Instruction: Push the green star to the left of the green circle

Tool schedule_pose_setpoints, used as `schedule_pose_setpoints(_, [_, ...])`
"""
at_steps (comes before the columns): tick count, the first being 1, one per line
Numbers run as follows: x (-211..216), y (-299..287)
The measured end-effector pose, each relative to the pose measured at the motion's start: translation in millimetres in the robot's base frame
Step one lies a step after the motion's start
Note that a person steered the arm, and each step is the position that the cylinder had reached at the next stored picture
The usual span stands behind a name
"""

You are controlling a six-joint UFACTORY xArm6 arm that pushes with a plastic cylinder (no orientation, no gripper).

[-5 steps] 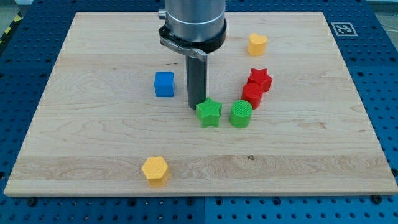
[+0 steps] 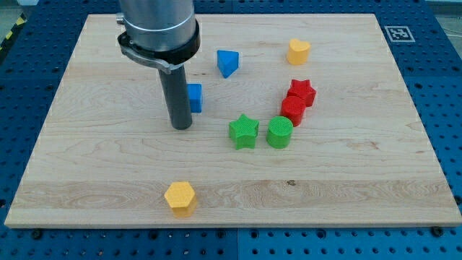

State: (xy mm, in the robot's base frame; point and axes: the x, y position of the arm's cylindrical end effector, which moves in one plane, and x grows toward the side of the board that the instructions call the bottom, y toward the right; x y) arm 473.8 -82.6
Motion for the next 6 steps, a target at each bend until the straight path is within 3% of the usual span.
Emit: schedule_pose_setpoints(6, [7.5,90.5])
